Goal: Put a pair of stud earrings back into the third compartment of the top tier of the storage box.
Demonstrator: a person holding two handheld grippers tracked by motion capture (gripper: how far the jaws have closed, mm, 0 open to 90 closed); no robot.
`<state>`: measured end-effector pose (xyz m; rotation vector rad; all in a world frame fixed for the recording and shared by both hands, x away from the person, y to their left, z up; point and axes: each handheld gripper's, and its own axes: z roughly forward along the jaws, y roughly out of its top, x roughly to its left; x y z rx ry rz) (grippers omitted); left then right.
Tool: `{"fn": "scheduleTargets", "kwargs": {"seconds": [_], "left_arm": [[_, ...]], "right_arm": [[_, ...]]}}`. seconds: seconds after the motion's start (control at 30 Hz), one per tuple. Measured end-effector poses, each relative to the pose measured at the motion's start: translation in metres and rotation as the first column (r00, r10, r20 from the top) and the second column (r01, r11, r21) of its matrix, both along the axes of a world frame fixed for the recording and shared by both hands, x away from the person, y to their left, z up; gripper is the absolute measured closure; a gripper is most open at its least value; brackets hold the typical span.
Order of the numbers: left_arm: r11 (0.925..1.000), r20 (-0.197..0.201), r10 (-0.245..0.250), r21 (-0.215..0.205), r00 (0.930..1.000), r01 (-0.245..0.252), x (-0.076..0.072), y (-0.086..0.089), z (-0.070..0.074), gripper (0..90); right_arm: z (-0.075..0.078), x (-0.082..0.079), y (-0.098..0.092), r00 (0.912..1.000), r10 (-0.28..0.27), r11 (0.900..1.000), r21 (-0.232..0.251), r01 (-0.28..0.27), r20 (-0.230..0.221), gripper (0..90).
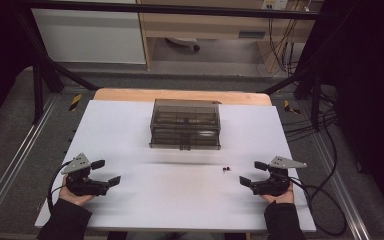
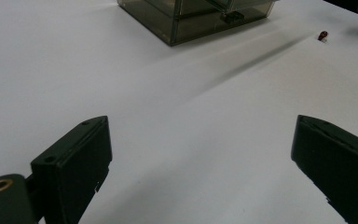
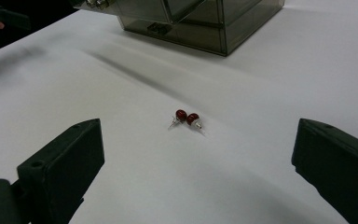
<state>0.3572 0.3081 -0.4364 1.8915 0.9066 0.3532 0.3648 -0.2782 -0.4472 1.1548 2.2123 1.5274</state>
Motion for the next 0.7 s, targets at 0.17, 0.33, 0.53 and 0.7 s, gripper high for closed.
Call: {"fn": "scheduleTargets", "kwargs": {"seconds": [0.17, 0.33, 0.53, 0.7], "left_arm": [[1.0000, 0.002, 0.002, 0.002, 1.0000, -0.002, 0.0000, 0.0003, 0.0000, 5.1], [1.0000, 0.001, 0.004, 0.002, 1.0000, -0.004, 0.0001, 0.0008, -0.0002, 5.2], [1.0000, 0.000, 0.004, 0.004, 1.0000, -0.004, 0.0004, 0.0012, -0.0006, 5.3], [1.0000, -0.003, 0.007, 0.003, 1.0000, -0.007, 0.0007, 0.0012, -0.0010, 5.4]], "right_arm": [[0.0003, 0.0001, -0.0003, 1.0000, -0.001, 1.000, -0.001, 0.001, 0.003, 2.9], [0.0012, -0.0005, -0.0007, 1.0000, -0.003, 1.000, 0.002, 0.003, 0.005, 3.1], [0.0028, 0.0003, 0.0010, 0.9999, -0.009, 1.000, -0.001, 0.009, 0.006, 3.5], [0.0033, 0.0017, 0.0031, 0.9999, -0.012, 1.000, -0.020, 0.012, 0.008, 3.5]]}}
